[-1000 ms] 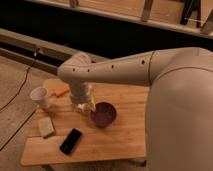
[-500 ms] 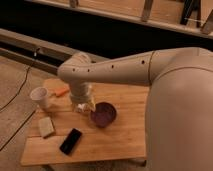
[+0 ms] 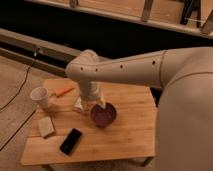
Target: Drag the ceramic bowl in a circle
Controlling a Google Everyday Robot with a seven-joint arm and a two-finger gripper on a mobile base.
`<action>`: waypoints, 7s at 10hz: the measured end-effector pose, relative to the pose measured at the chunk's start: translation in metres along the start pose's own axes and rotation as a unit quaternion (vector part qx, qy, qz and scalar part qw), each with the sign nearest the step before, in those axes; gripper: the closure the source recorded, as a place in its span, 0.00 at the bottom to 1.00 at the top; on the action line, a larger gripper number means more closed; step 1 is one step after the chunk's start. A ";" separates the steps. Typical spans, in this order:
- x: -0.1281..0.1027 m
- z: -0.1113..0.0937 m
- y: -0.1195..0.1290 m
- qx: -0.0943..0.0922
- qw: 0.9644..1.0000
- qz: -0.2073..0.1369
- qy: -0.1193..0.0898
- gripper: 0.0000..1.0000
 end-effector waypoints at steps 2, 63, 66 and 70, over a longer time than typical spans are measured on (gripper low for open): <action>0.002 -0.003 -0.055 0.021 0.998 0.055 -0.014 0.35; -0.146 0.136 0.076 -0.031 0.978 -0.203 0.044 1.00; -0.191 0.122 0.053 -0.020 0.984 -0.176 0.027 1.00; -0.217 0.141 0.007 -0.008 0.990 -0.136 0.043 1.00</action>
